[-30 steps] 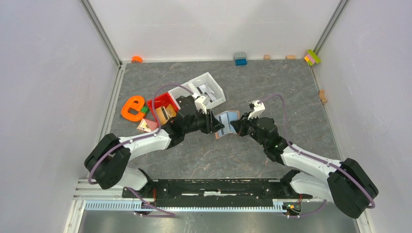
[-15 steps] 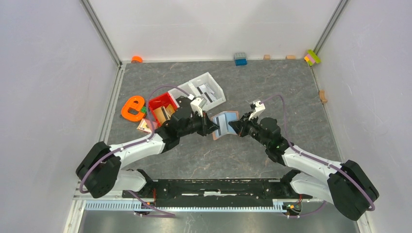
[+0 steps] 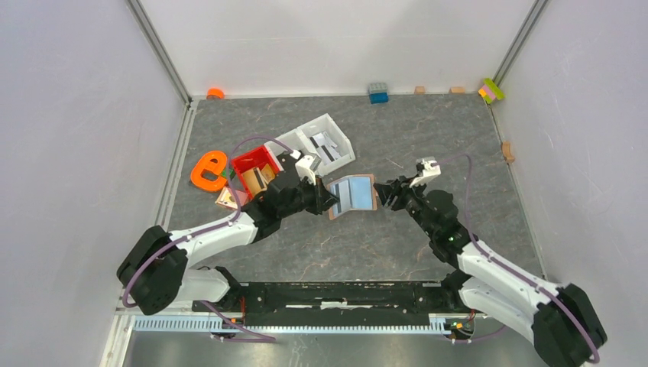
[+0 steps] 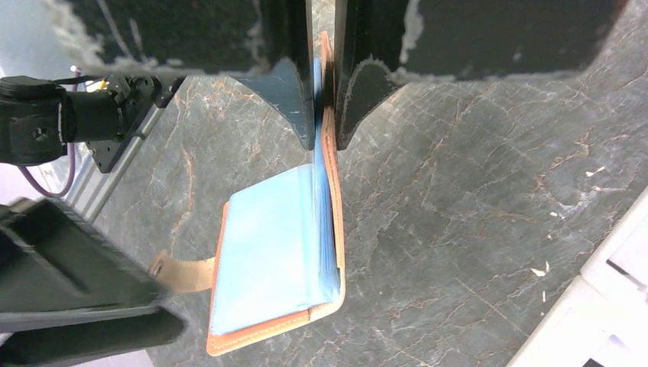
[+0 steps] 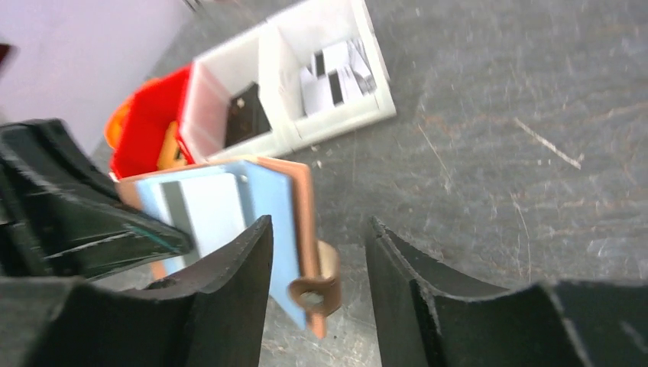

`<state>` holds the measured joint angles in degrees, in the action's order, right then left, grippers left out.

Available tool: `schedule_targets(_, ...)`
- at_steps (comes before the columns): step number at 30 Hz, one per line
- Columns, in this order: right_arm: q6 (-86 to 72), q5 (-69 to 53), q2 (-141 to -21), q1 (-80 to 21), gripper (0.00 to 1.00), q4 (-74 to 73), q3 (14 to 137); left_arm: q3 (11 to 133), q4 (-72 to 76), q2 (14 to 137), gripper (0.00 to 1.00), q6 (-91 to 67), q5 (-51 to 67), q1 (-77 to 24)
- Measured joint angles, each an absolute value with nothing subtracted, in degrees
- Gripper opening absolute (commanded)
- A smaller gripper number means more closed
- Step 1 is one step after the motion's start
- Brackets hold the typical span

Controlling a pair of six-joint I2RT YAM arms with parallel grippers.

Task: Take the credit cards out of the card holder
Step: Remove the credit card from the card holder.

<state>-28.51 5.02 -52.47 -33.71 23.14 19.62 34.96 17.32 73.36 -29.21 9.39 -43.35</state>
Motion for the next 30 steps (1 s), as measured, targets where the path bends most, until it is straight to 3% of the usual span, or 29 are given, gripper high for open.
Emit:
schedule_targets(6,-24.2,-2.7,-46.1,-34.2,0.39,31.5,16.1,34.9,16.4,73.1,0.02,-29.3,7.6,-43.4)
schedule_targets(14,-24.0,-14.4,-54.9,-34.9,0.28,39.1,16.7,34.9,16.4,73.1,0.02,-29.3,7.9,-43.4)
schedule_targets(21,-28.2,-21.5,-67.1,-33.4,0.30,39.4,20.5,32.9,17.7,69.9,0.02,-29.9,9.9,-41.6)
schedule_targets(30,-38.6,-31.5,-69.0,-26.2,0.33,50.4,18.1,28.8,26.7,67.0,0.02,-32.5,18.4,-40.2)
